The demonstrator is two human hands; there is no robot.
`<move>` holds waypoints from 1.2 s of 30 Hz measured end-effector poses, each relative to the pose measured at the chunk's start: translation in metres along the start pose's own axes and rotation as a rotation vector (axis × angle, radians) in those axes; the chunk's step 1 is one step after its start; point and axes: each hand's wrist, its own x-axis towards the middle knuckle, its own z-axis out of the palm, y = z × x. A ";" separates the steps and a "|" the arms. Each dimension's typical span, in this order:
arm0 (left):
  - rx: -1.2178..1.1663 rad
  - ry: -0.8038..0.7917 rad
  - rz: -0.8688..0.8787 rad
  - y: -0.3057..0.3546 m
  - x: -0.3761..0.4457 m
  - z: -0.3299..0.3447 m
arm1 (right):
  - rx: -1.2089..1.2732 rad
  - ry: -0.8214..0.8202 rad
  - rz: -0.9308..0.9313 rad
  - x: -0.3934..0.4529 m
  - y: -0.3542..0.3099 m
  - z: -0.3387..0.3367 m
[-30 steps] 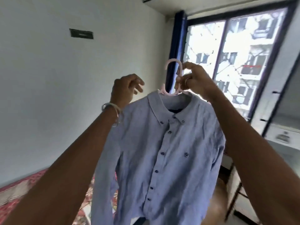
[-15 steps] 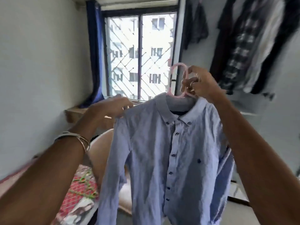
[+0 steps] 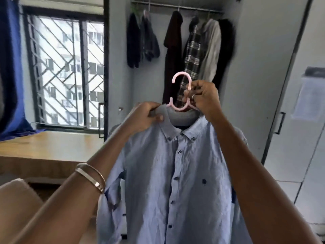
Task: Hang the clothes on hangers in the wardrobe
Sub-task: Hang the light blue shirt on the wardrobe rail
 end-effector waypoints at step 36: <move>0.456 0.533 0.167 -0.158 0.710 0.053 | -0.797 0.780 -0.448 0.474 0.100 -0.175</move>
